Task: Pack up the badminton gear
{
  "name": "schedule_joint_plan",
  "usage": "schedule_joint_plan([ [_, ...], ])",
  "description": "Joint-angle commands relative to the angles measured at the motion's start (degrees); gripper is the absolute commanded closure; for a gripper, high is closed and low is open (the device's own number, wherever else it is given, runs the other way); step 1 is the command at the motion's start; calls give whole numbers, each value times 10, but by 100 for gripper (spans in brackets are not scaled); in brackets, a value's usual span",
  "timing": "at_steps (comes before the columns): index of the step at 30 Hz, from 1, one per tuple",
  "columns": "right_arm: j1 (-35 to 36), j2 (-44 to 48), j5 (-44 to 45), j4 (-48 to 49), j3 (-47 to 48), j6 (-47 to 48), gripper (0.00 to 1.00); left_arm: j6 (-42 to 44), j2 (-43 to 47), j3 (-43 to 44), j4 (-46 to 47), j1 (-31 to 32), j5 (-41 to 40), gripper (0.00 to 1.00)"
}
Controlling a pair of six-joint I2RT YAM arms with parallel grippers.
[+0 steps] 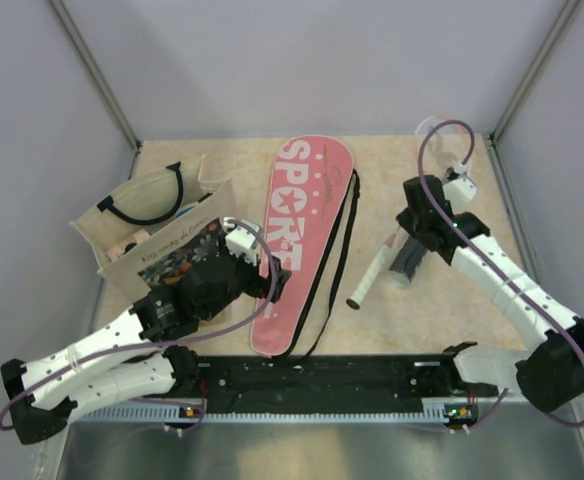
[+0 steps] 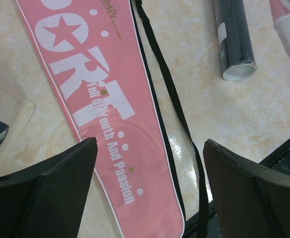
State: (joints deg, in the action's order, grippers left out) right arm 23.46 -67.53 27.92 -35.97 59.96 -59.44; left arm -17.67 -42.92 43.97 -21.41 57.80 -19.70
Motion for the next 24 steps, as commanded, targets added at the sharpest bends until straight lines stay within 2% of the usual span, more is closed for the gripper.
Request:
schedule_joint_plan([
  [1,57,-43,52,62,44,-15,100,-48,-10,23,17,-1,6,8],
  [10,126,-127,32,156,20,-41,100,-190,-61,-14,87,-3,129,17],
  [17,151,-187,17,189,16,-48,100,-257,-89,-76,172,-4,164,23],
  [24,158,-211,-3,215,2,-52,100,-280,-132,-108,244,-3,192,26],
])
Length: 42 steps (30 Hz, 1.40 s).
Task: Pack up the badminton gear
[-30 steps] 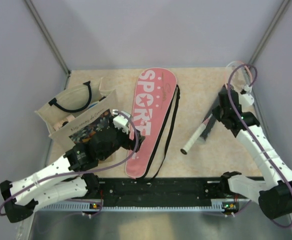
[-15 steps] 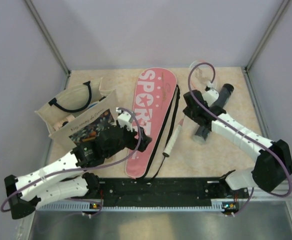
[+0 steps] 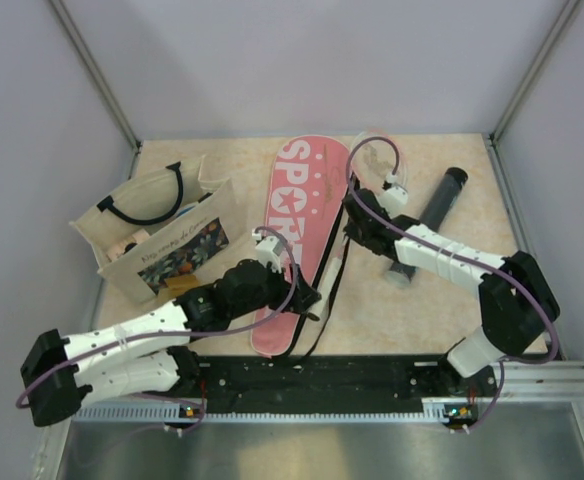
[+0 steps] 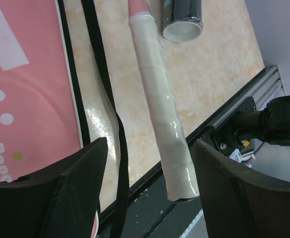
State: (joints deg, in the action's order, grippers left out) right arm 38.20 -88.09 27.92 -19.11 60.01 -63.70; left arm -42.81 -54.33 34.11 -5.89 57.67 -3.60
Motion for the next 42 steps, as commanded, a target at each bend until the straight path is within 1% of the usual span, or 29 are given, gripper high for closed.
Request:
schedule_joint_plan([
  [1,12,-8,-3,47,0,-11,100,-32,-24,-12,99,-3,33,26],
  [3,13,-13,-8,55,-6,-12,100,-38,-32,-12,114,-2,60,27],
  [6,13,-17,-21,67,-16,-18,100,-45,-50,-15,130,-1,68,30],
  [7,13,-17,-24,70,-17,-19,100,-45,-55,-16,130,-1,69,33],
  [10,13,-20,-34,75,-22,-17,100,-49,-69,-16,132,-2,78,47],
  [11,13,-18,-34,78,-24,-15,100,-52,-74,-16,133,-2,82,50],
  [16,14,-7,-38,87,-40,2,100,-66,-94,-15,132,-2,95,53],
  [18,13,-2,-35,89,-50,-3,100,-68,-103,-13,135,-2,101,53],
  [21,13,6,-37,104,-67,-6,100,-61,-122,-4,125,-2,109,44],
  [25,13,13,-45,110,-74,-2,100,-49,-148,3,106,-2,107,38],
  [30,13,28,-45,114,-82,5,100,-25,-174,-1,105,-1,92,34],
  [32,14,29,-45,116,-86,8,100,-13,-182,-4,111,-1,96,31],
  [35,12,32,-49,117,-93,9,100,-2,-188,-11,139,-1,115,31],
  [37,13,35,-52,126,-100,10,100,-10,-191,-19,161,-1,124,35],
  [38,13,36,-55,129,-102,12,100,-19,-197,-21,168,-1,127,39],
  [39,13,37,-59,133,-103,16,100,-25,-201,-20,171,-1,132,43],
  [41,12,40,-74,147,-108,27,100,-43,-207,-14,169,-1,142,57],
  [42,11,40,-86,156,-111,41,100,-50,-208,-11,170,-1,150,62],
])
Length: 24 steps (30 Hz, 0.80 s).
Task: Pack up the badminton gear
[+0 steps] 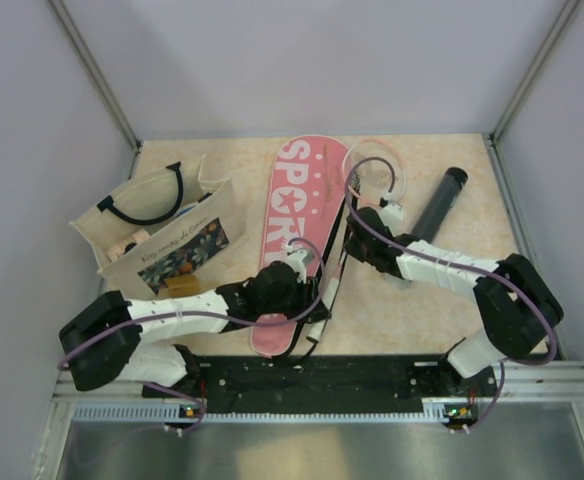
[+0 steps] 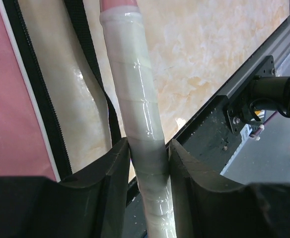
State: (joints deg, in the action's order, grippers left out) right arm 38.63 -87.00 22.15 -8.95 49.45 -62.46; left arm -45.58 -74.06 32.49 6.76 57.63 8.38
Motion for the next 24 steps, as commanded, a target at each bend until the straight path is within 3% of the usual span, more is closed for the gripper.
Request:
schedule_joint_plan([
  [1,4,33,-42,69,-11,38,100,-34,-9,6,47,-1,37,66],
  [8,-40,84,-119,159,-87,64,93,-131,35,-43,147,-1,56,100],
  [12,-77,120,-165,224,-141,74,79,-149,69,-55,157,-1,40,100],
  [17,-114,140,-209,261,-170,85,54,-168,109,-69,160,-1,3,100],
  [24,-131,135,-246,330,-199,39,50,-203,130,-90,187,-1,-19,100],
])
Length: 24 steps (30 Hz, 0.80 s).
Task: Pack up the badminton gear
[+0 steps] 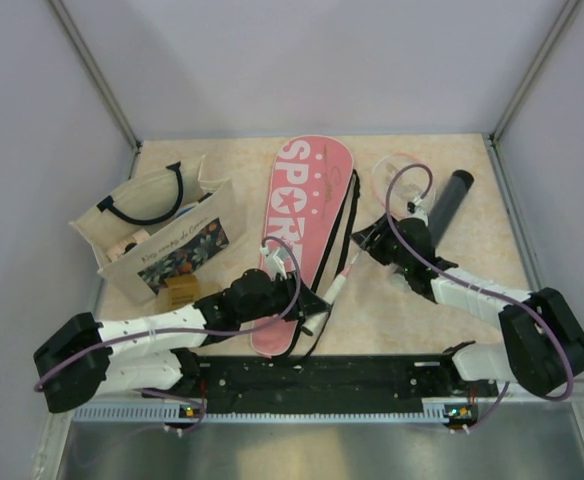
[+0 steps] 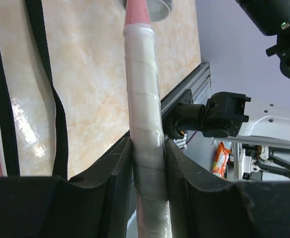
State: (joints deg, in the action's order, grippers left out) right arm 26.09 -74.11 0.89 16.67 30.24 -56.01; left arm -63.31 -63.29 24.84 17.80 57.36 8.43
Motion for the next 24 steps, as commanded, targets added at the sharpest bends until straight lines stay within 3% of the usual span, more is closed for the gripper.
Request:
schedule_joint_plan([
  [1,-6,1,-34,85,-13,-37,50,-30,23,-18,82,1,-21,100],
  [17,-12,-72,3,293,-48,-110,53,-59,89,-58,56,1,-96,100],
  [24,-12,-125,3,341,-34,-125,64,-70,97,-65,61,2,-93,100],
])
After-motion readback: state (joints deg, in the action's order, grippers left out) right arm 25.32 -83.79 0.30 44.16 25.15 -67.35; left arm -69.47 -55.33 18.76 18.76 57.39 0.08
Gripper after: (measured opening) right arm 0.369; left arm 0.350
